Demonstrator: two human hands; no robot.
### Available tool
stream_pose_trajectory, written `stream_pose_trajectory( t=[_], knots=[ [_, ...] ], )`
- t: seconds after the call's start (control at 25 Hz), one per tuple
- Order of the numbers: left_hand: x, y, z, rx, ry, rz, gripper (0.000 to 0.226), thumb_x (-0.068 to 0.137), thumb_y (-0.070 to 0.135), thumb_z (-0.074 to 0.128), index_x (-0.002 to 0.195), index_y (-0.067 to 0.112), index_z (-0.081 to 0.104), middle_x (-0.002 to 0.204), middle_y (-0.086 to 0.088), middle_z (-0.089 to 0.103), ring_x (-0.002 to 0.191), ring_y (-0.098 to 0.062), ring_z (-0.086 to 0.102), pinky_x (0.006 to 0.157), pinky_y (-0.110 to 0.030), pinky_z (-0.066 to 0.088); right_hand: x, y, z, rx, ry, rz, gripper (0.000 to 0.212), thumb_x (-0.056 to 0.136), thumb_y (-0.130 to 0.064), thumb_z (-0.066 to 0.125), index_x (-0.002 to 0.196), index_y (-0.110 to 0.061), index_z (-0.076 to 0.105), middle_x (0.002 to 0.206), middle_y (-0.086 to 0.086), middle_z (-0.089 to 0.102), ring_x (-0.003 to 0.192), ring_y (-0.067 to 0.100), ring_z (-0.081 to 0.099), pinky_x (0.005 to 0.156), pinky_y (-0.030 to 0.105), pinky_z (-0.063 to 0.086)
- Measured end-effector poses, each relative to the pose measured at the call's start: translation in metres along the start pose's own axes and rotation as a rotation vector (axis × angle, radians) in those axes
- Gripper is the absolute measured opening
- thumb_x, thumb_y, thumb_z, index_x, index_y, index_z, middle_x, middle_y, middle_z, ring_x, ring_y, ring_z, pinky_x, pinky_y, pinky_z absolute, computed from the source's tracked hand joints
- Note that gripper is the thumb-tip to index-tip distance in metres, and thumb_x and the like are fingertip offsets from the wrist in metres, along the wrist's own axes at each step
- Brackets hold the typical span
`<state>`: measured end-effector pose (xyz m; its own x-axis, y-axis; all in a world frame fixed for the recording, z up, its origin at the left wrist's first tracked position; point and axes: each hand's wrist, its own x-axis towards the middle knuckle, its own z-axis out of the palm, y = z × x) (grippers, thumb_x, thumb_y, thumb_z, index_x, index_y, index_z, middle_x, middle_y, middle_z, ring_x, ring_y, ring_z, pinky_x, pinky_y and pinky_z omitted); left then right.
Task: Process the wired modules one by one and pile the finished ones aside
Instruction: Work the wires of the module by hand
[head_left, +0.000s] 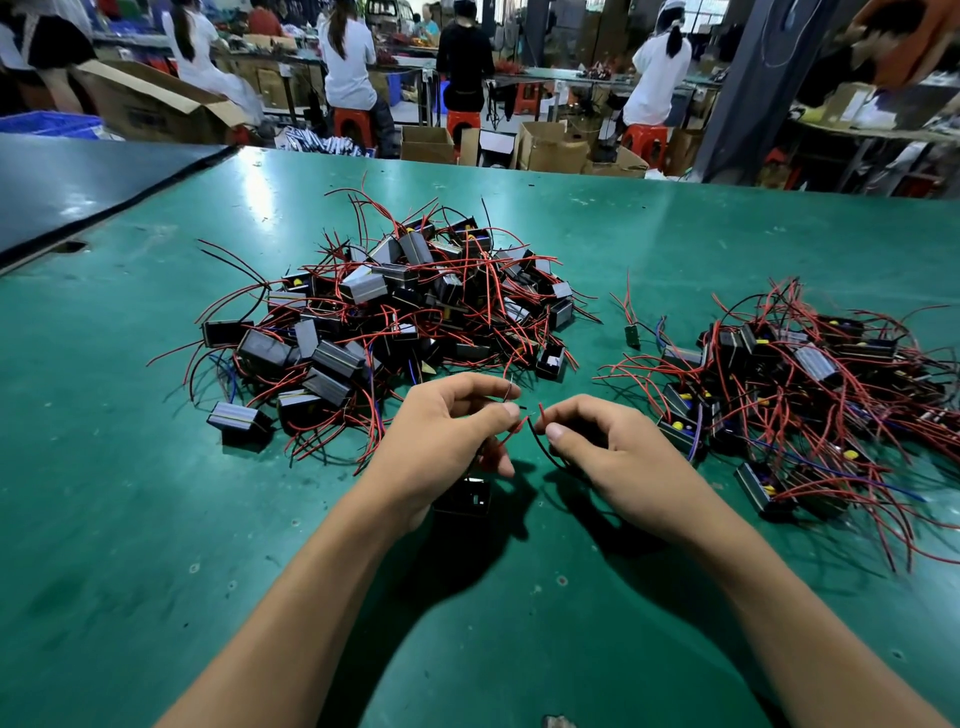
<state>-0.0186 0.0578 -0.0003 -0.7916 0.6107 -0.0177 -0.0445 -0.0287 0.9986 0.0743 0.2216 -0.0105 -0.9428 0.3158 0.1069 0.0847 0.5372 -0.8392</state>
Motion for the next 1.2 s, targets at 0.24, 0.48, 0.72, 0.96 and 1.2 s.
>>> stream_pose_trajectory(
  t=[0.24,0.48,0.72,0.96,1.2],
  knots=[
    [0.001,0.000,0.003,-0.038,0.039,-0.042,0.014,0.091,0.005,0.065,0.105,0.004,0.066,0.082,-0.008,0.067,0.047,-0.018,0.061,0.050,-0.025,0.052,-0.003,-0.005,0.000,0.001,0.020,-0.036,0.010,0.097,-0.020,0.064,0.092,-0.024,0.071,0.087,0.005,0.073,0.075,0.016,0.059,0.078,0.037,0.050],
    [0.001,0.001,0.002,-0.083,0.029,-0.068,0.019,0.085,0.000,0.071,0.101,0.002,0.061,0.091,-0.023,0.072,0.057,-0.017,0.067,0.055,-0.023,0.054,-0.002,-0.003,0.002,-0.064,-0.115,-0.031,0.015,0.099,-0.016,0.060,0.098,-0.019,0.074,0.079,-0.012,0.070,0.070,0.000,0.054,0.071,0.024,0.045],
    [0.002,-0.001,-0.002,-0.075,0.017,-0.061,0.019,0.083,-0.003,0.071,0.098,0.003,0.062,0.069,-0.006,0.070,0.058,-0.018,0.068,0.057,-0.024,0.056,-0.002,-0.003,-0.002,-0.081,-0.155,-0.012,0.013,0.098,-0.017,0.062,0.095,-0.021,0.073,0.069,-0.016,0.066,0.058,-0.007,0.051,0.061,0.010,0.037],
    [0.000,0.003,-0.005,0.044,-0.050,-0.045,0.017,0.085,0.002,0.071,0.100,0.004,0.062,0.070,-0.004,0.072,0.056,-0.013,0.066,0.054,-0.020,0.052,-0.004,-0.010,-0.005,0.212,-0.233,0.100,0.014,0.101,-0.008,0.055,0.097,-0.012,0.068,0.074,0.002,0.068,0.064,0.015,0.067,0.061,0.024,0.051],
    [-0.003,0.009,-0.012,0.056,-0.157,-0.029,0.018,0.085,0.000,0.071,0.100,0.004,0.063,0.078,-0.010,0.075,0.067,-0.020,0.072,0.060,-0.021,0.054,-0.004,-0.009,-0.008,0.160,-0.226,0.078,0.013,0.100,-0.010,0.058,0.100,-0.011,0.071,0.073,-0.008,0.062,0.067,0.003,0.051,0.066,0.020,0.041]
  ],
)
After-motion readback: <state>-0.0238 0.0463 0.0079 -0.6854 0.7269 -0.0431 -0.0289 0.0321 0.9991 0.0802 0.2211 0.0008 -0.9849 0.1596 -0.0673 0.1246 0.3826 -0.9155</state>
